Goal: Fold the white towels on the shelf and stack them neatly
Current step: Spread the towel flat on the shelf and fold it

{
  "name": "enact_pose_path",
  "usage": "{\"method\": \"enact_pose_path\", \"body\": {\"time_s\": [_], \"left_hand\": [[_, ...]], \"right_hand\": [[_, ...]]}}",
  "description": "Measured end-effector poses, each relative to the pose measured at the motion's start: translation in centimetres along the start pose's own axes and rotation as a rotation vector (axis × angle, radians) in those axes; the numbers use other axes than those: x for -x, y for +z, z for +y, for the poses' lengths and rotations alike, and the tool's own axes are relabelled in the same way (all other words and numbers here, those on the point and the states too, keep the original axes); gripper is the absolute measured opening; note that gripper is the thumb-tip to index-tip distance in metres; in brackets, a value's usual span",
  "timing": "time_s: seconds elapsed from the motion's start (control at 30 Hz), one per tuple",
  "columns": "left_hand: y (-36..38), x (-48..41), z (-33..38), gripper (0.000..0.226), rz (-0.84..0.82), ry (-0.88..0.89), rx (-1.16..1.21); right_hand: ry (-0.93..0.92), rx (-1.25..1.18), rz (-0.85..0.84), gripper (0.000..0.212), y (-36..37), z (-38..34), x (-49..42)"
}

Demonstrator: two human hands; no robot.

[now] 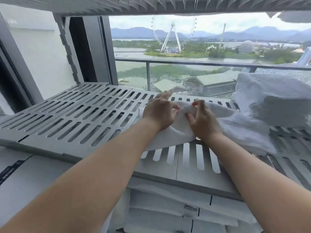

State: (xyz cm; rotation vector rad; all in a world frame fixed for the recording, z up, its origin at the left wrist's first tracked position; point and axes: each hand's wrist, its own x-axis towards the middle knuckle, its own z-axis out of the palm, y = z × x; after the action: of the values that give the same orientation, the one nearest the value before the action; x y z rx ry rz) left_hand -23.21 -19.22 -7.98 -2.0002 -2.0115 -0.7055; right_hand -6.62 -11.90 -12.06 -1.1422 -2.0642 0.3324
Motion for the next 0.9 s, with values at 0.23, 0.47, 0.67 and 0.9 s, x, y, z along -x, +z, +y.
{"method": "enact_pose_path", "body": {"time_s": [0.23, 0.47, 0.67, 0.9], "left_hand": [[0.6, -0.6, -0.2, 0.079, -0.415, -0.132, -0.048], [0.8, -0.7, 0.0, 0.047, -0.287, -0.097, -0.172], [-3.4, -2.2, -1.5, 0.04, -0.453, -0.151, -0.095], [-6.3, -1.4, -6.4, 0.034, -0.414, -0.121, -0.365]], "right_hand": [[-0.053, 0.057, 0.101, 0.023, -0.2, 0.9, -0.7], [-0.117, 0.092, 0.025, 0.036, -1.1, 1.8, 0.3], [-0.264, 0.28, -0.188, 0.081, -2.3, 2.0, 1.8], [-0.265, 0.441, -0.002, 0.024, -0.1, -0.9, 2.7]]}}
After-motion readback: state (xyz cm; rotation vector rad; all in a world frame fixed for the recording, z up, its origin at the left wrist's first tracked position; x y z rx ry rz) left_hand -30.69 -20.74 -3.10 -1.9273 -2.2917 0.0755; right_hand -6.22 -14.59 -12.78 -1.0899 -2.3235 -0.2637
